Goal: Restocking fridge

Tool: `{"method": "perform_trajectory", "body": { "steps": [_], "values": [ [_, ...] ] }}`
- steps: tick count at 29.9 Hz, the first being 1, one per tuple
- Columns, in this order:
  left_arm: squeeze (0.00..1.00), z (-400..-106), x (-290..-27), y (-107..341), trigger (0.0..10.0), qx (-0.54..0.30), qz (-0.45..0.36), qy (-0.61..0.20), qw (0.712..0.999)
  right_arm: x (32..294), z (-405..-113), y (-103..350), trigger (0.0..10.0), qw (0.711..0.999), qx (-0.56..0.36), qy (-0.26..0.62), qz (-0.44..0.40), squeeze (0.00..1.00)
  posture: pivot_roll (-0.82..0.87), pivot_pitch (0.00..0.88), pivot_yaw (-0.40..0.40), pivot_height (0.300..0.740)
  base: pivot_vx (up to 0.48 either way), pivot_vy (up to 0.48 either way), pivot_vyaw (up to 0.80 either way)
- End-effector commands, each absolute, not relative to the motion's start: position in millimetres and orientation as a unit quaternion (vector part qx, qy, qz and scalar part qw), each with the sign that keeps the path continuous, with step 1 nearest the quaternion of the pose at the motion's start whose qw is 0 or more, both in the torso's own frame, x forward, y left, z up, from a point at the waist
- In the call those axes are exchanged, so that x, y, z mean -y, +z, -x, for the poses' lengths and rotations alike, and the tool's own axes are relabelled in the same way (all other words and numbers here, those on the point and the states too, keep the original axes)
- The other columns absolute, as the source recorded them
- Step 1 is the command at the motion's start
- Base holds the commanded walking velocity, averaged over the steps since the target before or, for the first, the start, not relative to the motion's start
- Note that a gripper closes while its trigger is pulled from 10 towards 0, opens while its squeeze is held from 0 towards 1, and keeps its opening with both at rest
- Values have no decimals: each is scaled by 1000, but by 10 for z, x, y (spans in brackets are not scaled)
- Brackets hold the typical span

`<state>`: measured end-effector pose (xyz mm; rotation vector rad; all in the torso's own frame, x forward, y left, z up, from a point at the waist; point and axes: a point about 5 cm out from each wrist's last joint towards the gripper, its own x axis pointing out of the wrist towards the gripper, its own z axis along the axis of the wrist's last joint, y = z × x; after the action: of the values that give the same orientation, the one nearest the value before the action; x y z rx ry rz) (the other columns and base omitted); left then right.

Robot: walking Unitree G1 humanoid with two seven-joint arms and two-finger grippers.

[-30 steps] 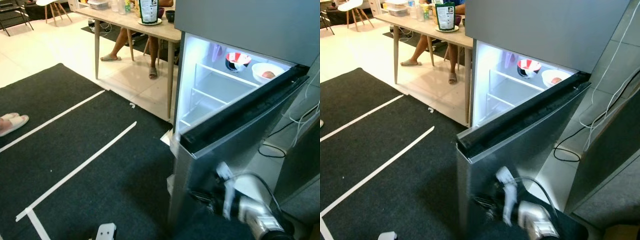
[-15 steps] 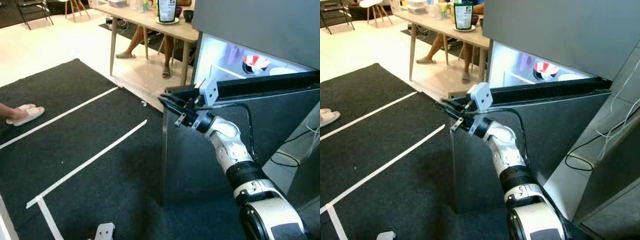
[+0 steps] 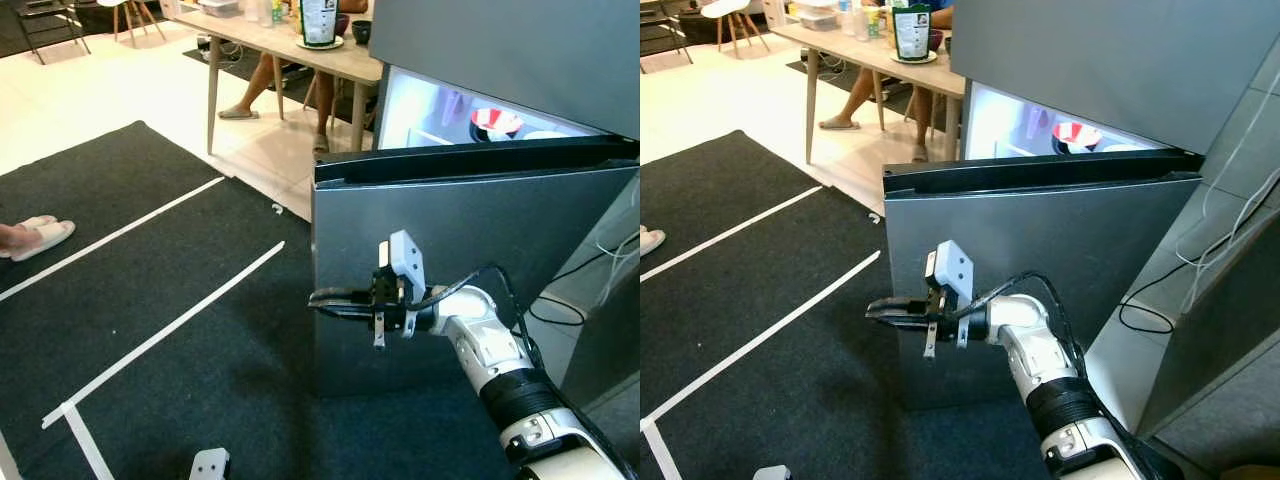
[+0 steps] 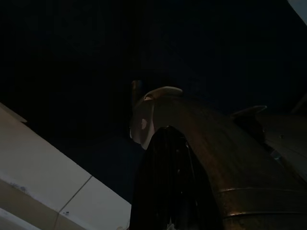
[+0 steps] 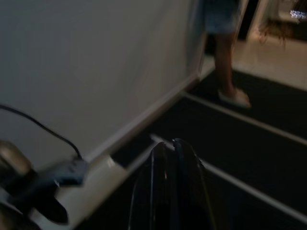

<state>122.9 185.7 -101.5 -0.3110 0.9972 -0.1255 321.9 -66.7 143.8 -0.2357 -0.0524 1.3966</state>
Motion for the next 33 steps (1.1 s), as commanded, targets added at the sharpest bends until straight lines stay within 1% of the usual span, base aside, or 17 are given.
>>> {"method": "perform_trajectory", "body": {
  "steps": [1, 2, 3, 6, 10, 11, 12, 14, 15, 16, 17, 18, 20, 23, 28, 31, 33],
  "values": [
    [0, -1082, -1820, -1068, 10000, -501, 151, -61, 850, 650, -3281, 1340, 10000, 777, 1, 611, 150, 0, -49, 109, -40, 740, 0, 0, 0],
    [0, -1076, -1817, -1070, 10000, -501, 151, -60, 850, 675, -3392, 1264, 10000, 814, -23, 553, 178, 0, -46, 112, -41, 740, 0, 0, 0],
    [0, -1076, -1817, -1070, 10000, -501, 151, -60, 850, 675, -3392, 1264, 10000, 814, -23, 553, 178, 0, -46, 112, -41, 740, 0, 0, 0],
    [0, -1068, -1818, -1073, 10000, -503, 150, -57, 849, 765, -3489, 1173, 10000, 860, -55, 481, 160, 0, -43, 111, -42, 740, 0, 0, 0],
    [0, -1061, -1840, -1076, 10000, -501, 155, -40, 851, 1019, -3377, 691, 10000, 875, -164, 411, 196, 0, -39, 110, -46, 740, 0, 0, 0],
    [0, -1057, -1847, -1077, 10000, -502, 151, -40, 851, 1161, -3255, 422, 10000, 870, -220, 377, 227, 0, -40, 109, -47, 740, 0, 0, 0],
    [0, -1057, -1847, -1077, 10000, -502, 151, -40, 851, 1161, -3255, 422, 10000, 870, -220, 377, 227, 0, -40, 109, -47, 740, 0, 0, 0],
    [0, -1046, -1856, -1081, 10000, -505, 147, -37, 850, 1509, -2854, -123, 10000, 851, -338, 306, 262, 0, -38, 107, -51, 740, 0, 0, 0],
    [0, -1046, -1856, -1081, 10000, -505, 147, -37, 850, 1509, -2854, -123, 10000, 851, -338, 306, 262, 0, -38, 107, -51, 740, 0, 0, 0],
    [0, -1042, -1857, -1083, 10000, -506, 144, -36, 849, 1641, -2676, -295, 10000, 841, -378, 277, 271, 0, -38, 107, -51, 740, 0, 0, 0],
    [0, -1038, -1858, -1084, 10000, -507, 145, -35, 849, 1751, -2507, -429, 10000, 836, -411, 252, 263, 0, -35, 108, -52, 740, 0, 0, 0],
    [0, -1038, -1858, -1084, 10000, -507, 145, -35, 849, 1751, -2507, -429, 10000, 836, -411, 252, 263, 0, -35, 108, -52, 740, 0, 0, 0],
    [0, -1031, -1857, -1087, 10000, -509, 143, -35, 848, 1968, -2153, -648, 10000, 832, -465, 193, 234, 0, -34, 108, -52, 740, 0, 0, 0],
    [0, -1029, -1860, -1088, 10000, -512, 138, -39, 847, 2117, -1902, -766, 10000, 829, -494, 146, 216, 0, -42, 106, -48, 740, 0, 0, 0],
    [0, -1041, -1860, -1084, 10000, -511, 132, -46, 848, 2199, -1720, -841, 10000, 827, -514, 110, 199, 0, -46, 101, -45, 740, 0, 0, 0],
    [0, -1086, -1860, -1070, 10000, -507, 123, -56, 851, 2268, -1409, -955, 10000, 806, -551, 90, 195, 0, -44, 97, -45, 740, 89, 0, 0],
    [0, -1092, -1860, -1068, 10000, -507, 122, -57, 852, 2269, -1393, -961, 10000, 804, -553, 91, 197, 0, -44, 97, -45, 740, 266, 0, 0]
  ]
}}
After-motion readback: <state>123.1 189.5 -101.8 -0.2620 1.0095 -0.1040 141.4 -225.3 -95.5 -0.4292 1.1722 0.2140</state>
